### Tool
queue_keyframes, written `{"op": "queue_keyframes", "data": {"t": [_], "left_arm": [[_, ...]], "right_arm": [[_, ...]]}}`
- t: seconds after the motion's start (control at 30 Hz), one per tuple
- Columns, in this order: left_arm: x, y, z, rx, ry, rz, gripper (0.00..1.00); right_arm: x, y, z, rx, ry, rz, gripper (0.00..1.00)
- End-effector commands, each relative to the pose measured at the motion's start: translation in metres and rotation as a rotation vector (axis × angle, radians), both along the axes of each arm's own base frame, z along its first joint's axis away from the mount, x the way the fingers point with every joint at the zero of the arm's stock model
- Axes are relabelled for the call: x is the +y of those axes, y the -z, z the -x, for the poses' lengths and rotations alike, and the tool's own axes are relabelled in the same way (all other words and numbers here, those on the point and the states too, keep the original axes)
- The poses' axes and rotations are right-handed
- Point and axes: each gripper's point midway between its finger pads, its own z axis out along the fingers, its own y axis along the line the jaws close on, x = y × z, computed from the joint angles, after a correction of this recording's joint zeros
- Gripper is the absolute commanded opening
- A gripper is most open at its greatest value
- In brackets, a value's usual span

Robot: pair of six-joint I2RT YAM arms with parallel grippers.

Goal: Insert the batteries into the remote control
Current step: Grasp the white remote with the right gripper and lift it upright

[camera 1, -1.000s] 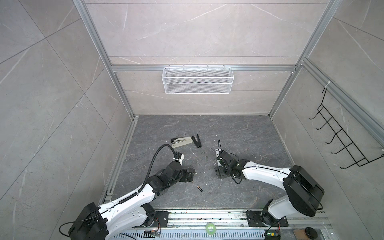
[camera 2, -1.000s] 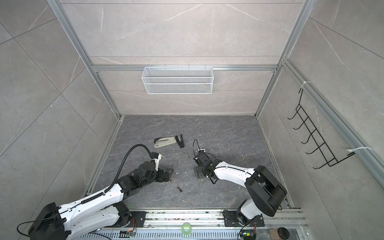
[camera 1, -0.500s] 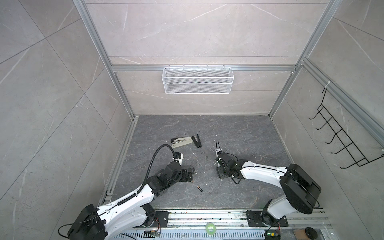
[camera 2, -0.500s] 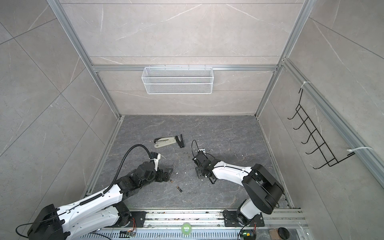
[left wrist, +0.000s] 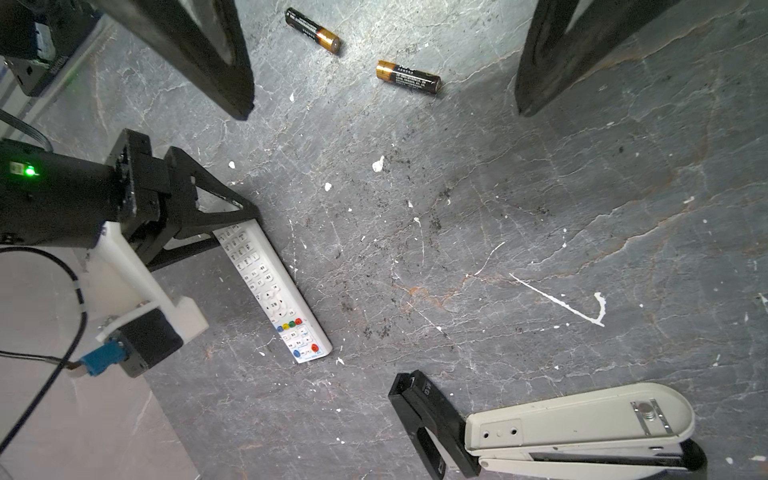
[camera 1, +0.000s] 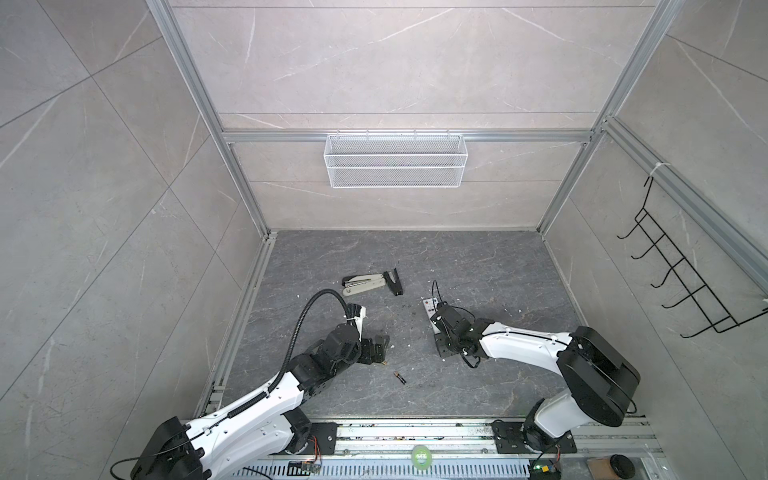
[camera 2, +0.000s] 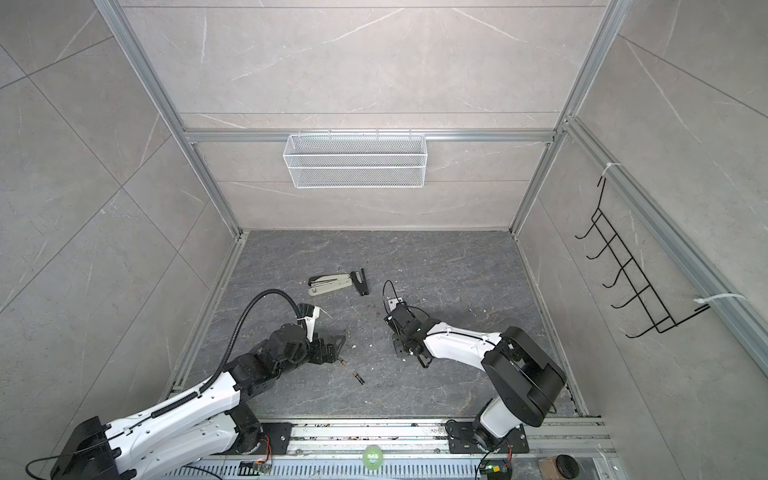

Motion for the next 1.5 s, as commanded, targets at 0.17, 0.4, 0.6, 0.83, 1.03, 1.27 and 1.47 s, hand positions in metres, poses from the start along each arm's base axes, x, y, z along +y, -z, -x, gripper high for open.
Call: {"op": "queue_keyframes", "data": {"t": [0.17, 0.4, 0.6, 0.83, 1.03, 1.27, 1.47], "left_arm": [[-0.029, -0.046, 0.017, -0.109, 0.186, 0.18, 1.0], [-0.05, -0.095, 0.029, -0.177, 0.314, 0.313, 1.0], [-0.064, -0.147, 0.046, -0.258, 0.443, 0.449, 1.0], [-0.071, -0.197, 0.062, -0.356, 0.549, 0.57, 1.0], [-0.078, -0.235, 0.073, -0.403, 0.637, 0.638, 1.0], [-0.074, -0.272, 0.081, -0.475, 0.673, 0.678, 1.0], [-0.078, -0.279, 0.082, -0.488, 0.697, 0.69, 1.0]], "right_arm": [[0.013, -0.042, 0.013, -0.05, -0.038, -0.176, 0.21], [0.044, -0.108, 0.029, -0.125, -0.177, -0.452, 0.14], [0.072, -0.168, 0.051, -0.178, -0.357, -0.69, 0.11], [0.082, -0.235, 0.087, -0.241, -0.554, -0.881, 0.11], [0.08, -0.267, 0.113, -0.263, -0.68, -0.967, 0.11], [0.074, -0.311, 0.135, -0.344, -0.777, -1.071, 0.11], [0.075, -0.329, 0.146, -0.344, -0.829, -1.133, 0.11]]}}
